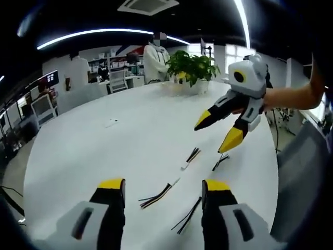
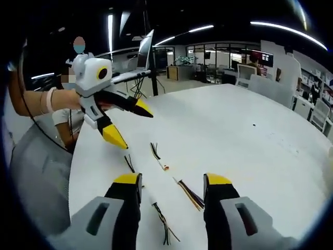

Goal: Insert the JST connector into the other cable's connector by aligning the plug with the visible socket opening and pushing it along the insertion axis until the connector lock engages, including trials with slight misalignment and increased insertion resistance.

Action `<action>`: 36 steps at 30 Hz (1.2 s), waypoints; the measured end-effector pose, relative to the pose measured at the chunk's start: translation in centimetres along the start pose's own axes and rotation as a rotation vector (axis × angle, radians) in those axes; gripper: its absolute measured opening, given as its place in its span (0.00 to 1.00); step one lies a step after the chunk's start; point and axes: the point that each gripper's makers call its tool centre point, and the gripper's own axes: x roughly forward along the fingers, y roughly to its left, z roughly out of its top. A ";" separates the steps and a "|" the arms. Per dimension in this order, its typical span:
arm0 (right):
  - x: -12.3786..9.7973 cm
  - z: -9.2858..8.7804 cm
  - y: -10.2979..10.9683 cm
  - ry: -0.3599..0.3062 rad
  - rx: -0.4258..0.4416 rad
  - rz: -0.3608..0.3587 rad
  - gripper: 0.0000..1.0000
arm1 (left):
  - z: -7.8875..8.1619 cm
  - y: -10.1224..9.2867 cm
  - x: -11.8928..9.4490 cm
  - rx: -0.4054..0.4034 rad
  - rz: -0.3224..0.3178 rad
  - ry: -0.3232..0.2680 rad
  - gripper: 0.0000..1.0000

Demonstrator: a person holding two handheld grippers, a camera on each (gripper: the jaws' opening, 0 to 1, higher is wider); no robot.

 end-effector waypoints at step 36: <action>2.9 -2.0 -0.1 0.064 -0.033 0.055 0.26 | -2.4 -1.4 3.8 0.067 -0.095 0.048 0.27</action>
